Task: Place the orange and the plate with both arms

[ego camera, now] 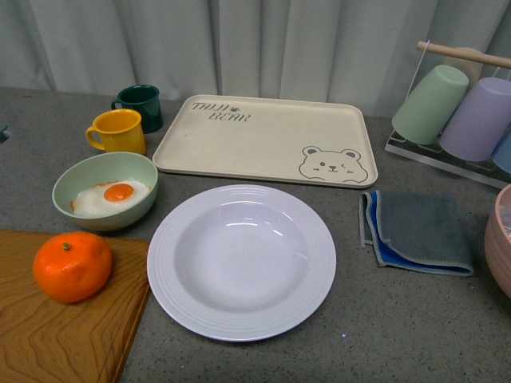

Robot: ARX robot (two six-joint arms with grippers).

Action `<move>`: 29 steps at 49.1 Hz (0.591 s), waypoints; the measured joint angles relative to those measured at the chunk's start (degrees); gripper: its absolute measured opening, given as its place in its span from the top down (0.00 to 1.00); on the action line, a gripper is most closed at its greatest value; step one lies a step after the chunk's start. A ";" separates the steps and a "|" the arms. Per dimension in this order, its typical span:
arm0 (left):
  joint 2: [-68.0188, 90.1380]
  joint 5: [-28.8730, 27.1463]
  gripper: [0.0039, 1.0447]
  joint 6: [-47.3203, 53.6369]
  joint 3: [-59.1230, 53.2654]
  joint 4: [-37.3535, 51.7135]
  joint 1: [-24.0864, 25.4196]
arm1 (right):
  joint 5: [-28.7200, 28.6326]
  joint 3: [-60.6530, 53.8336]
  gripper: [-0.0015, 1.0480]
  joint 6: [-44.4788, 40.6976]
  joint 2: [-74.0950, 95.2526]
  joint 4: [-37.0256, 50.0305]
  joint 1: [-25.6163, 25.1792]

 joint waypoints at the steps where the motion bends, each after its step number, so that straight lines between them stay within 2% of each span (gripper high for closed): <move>1: 0.00 0.00 0.06 0.00 0.00 0.00 0.00 | 0.00 0.00 0.09 0.00 0.00 0.00 0.00; 29: 0.00 0.00 0.06 0.00 0.00 0.00 0.00 | 0.00 0.00 0.09 0.02 0.00 0.00 0.00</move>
